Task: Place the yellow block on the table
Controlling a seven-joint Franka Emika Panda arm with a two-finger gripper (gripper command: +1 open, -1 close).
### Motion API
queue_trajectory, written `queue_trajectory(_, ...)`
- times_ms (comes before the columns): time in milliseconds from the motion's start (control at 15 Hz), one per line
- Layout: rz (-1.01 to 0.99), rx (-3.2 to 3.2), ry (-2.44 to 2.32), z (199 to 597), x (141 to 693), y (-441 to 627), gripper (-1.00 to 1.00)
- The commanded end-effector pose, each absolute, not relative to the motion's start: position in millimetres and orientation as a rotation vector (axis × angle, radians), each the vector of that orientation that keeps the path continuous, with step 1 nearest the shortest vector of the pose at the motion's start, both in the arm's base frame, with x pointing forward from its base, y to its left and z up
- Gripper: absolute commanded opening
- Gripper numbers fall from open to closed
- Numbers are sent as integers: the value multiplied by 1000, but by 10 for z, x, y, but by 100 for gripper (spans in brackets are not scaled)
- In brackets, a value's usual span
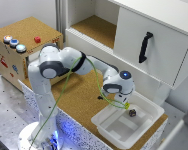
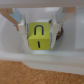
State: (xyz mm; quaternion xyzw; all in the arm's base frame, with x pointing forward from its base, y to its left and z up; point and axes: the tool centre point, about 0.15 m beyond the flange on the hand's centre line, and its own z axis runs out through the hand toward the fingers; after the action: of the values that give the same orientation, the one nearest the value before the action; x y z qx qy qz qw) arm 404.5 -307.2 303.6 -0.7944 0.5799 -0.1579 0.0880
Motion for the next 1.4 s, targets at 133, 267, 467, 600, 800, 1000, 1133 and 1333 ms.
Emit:
queue_trajectory(133,-630,-2672,1257,3545,3933,-2003,-100)
queue_trajectory(267,-586,-2762,1073,3534,4018,-1705,-100)
queue_trajectory(467,-462,-2856,833,3411,4197,-1338,-100)
queue_trajectory(600,-379,-2904,746,3280,4304,-1205,-100)
queue_trajectory(800,-283,-3052,637,3061,4404,-1167,-100)
queue_trajectory(1000,-75,-3143,357,2656,4436,-1179,-100)
queue_trajectory(1133,56,-3146,166,2339,4355,-1197,-100)
queue_trajectory(1333,132,-3126,15,1925,4252,-1293,-100)
